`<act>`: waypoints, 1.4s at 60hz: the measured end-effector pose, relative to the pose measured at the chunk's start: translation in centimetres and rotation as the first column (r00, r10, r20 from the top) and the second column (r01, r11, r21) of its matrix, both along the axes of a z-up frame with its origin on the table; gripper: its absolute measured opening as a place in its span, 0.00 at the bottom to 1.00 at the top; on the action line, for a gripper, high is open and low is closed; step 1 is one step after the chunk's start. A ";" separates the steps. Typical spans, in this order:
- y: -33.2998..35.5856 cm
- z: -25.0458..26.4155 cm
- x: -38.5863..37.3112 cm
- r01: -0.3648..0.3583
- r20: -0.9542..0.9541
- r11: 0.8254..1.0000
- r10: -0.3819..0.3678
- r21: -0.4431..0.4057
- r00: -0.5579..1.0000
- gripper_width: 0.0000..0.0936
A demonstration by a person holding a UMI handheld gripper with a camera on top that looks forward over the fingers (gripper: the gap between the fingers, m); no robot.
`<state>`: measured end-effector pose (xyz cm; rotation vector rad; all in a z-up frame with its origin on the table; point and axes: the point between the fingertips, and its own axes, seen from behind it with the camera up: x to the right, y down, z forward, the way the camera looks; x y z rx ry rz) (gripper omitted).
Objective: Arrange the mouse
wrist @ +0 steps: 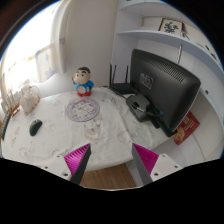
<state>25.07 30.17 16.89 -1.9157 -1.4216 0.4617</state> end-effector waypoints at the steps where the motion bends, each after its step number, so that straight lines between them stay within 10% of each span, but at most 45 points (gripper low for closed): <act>1: -0.1 0.0 -0.2 -0.004 -0.001 1.000 0.004 0.002 1.000 0.92; 24: -12.7 -1.5 -4.9 -0.134 0.010 0.991 0.134 -0.009 0.991 0.92; 48: -35.0 -5.7 -9.3 -0.369 -0.018 0.927 0.369 -0.060 0.929 0.91; 84: -41.2 -16.5 -22.3 -0.339 -0.144 0.941 0.333 -0.017 0.932 0.91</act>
